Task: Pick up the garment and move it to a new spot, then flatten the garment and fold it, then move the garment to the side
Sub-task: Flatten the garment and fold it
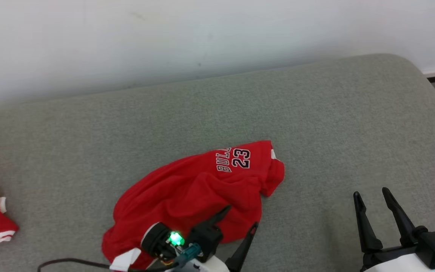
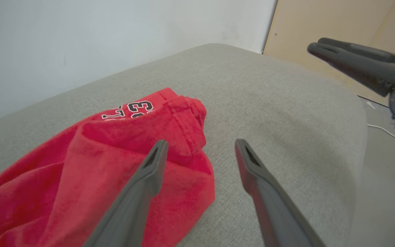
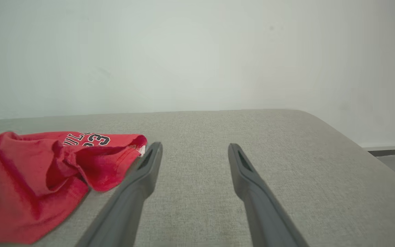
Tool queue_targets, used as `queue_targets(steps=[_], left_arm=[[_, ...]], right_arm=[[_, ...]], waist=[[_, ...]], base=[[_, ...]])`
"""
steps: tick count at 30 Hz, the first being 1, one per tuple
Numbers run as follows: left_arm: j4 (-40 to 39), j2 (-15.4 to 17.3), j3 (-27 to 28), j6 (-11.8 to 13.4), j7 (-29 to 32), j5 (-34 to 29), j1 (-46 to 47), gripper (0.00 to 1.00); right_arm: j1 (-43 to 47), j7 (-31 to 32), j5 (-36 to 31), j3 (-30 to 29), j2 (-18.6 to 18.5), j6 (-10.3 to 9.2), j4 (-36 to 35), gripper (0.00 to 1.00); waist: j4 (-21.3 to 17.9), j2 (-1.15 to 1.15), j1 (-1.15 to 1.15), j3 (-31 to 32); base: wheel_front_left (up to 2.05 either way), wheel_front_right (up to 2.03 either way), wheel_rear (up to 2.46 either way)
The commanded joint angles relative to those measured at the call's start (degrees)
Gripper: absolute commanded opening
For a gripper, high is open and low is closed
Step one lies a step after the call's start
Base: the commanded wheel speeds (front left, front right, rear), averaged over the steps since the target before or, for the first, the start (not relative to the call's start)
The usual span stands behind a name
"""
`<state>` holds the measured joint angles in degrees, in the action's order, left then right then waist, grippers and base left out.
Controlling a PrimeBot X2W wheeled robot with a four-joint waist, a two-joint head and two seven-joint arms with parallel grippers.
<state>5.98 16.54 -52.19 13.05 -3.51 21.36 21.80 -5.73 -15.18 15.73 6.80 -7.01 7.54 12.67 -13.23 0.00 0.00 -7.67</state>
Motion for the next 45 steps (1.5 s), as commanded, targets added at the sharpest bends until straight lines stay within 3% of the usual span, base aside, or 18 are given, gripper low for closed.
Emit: queue_targets(steps=[1,18,19,20,25,38,42,45], left_arm=[[2.0,-0.8,0.1,-0.3,0.1,0.2,0.9,1.00],[17.7,-1.7,-3.1,-2.8,3.7,-1.4,5.5,0.99],[18.2,-2.0,-3.0,-3.0,3.7,-0.9,5.7,0.19],[18.4,-2.4,-2.8,-3.5,3.8,0.0,5.7,0.00],[13.8,-4.3,-0.9,-4.9,4.1,4.5,4.9,0.00],[-11.5,-1.4,0.4,-7.9,16.3,17.2,0.1,0.00],[-14.2,-0.3,0.3,-9.7,21.6,22.7,-0.6,0.00],[-12.4,-0.2,-0.6,-10.1,23.0,22.6,0.2,0.00]], right_arm=[[-0.6,0.1,0.4,-0.5,0.2,-0.11,-0.2,1.00],[-1.7,0.1,1.0,-1.0,1.2,-0.11,-0.7,1.00],[-1.7,0.1,0.9,-1.0,1.2,-0.11,-0.6,1.00],[-1.7,0.1,0.9,-1.0,1.2,-0.11,-0.6,1.00],[-0.2,0.1,0.6,-1.3,0.6,-0.11,0.1,1.00],[1.1,0.1,0.3,-0.2,-0.1,-0.11,2.4,1.00],[0.9,0.1,0.6,0.2,-0.4,-0.11,2.6,1.00],[0.5,0.1,0.8,0.4,-0.5,-0.11,2.7,1.00]], waist=[[-2.7,0.00,0.00,-2.4],[-4.5,0.00,0.00,-6.1],[-4.4,0.00,0.00,-6.1],[-4.4,0.00,0.00,-5.9],[-3.5,0.00,0.00,-4.6],[-1.3,0.00,0.00,-0.6],[-1.9,0.00,0.00,-0.3],[-2.6,0.00,0.00,-0.4]], base=[[0.00,0.00,0.00],[0.00,0.00,0.00],[0.00,0.00,0.00],[0.00,0.00,0.00],[0.00,0.00,0.00],[0.00,0.00,0.00],[0.00,0.00,0.00],[0.00,0.00,0.00]])
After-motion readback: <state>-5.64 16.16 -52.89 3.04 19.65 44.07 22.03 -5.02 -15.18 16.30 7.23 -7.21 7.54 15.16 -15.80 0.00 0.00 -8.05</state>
